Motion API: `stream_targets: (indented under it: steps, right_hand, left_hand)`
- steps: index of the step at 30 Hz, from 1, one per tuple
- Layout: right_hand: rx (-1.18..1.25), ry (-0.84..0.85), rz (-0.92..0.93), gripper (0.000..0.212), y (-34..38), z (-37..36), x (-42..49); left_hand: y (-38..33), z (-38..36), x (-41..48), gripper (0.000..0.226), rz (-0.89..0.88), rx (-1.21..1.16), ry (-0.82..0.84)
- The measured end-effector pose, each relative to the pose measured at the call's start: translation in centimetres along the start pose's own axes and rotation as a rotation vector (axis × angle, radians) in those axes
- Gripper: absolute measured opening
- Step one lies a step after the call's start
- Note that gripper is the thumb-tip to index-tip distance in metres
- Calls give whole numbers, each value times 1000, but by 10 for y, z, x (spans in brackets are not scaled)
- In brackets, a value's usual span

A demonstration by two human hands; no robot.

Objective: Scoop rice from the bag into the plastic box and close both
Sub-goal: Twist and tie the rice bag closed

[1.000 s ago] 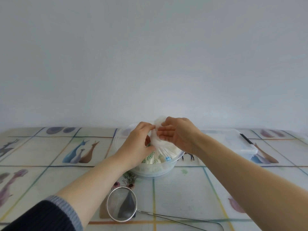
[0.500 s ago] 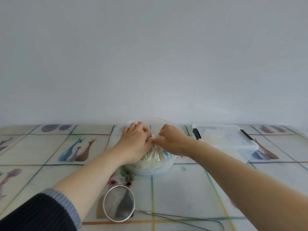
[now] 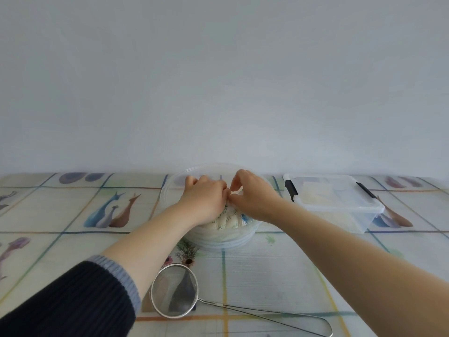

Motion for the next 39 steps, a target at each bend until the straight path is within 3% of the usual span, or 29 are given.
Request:
stream_targets:
  steps: [4, 8, 11, 15, 19, 23, 25, 28, 34, 36, 39]
  right_hand:
    - [-50, 46, 32, 21, -3, 2, -6]
    - [-165, 124, -30, 22, -6, -5, -5]
    - [-247, 142, -55, 22, -7, -9, -4]
    - [-182, 109, -79, 18, -9, -6, -9]
    - [29, -20, -12, 22, -7, 7, -27]
    - [95, -207, 93, 14, 1, 33, -61]
    - [196, -215, 132, 5, 7, 41, -78]
    - [268, -67, 178, 9, 16, 36, -95]
    - [56, 350, 173, 8, 20, -14, -135]
    - [-52, 427, 153, 20, 15, -29, -144]
    - [-129, 466, 117, 18, 10, -41, -150]
  left_hand:
    - [0, -12, 1, 42, 48, 184, 90]
    - [-1, -21, -1, 69, 53, 233, 183]
    - [0, -26, -1, 51, 88, 261, 208]
    - [7, -25, -5, 41, 156, 40, 233]
    - [12, -6, -22, 56, 181, -44, 114]
    - [16, 34, -47, 34, 240, -192, -143]
    - [24, 46, -65, 25, 299, -313, -206]
    - [31, 46, -85, 11, 319, -440, -185]
    - [34, 37, -124, 8, 391, -570, -154]
    - [36, 39, -136, 5, 407, -622, -201]
    - [46, 49, -155, 6, 444, -652, -312]
Point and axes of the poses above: each hand's wrist, its own x-axis towards the middle knuckle, its own z-axis out of the back of the hand, y = z × x, the point moved 9 cm from there along x, towards the middle knuckle, and after that the axes turned 2 degrees about y, right-handed, at the moved point
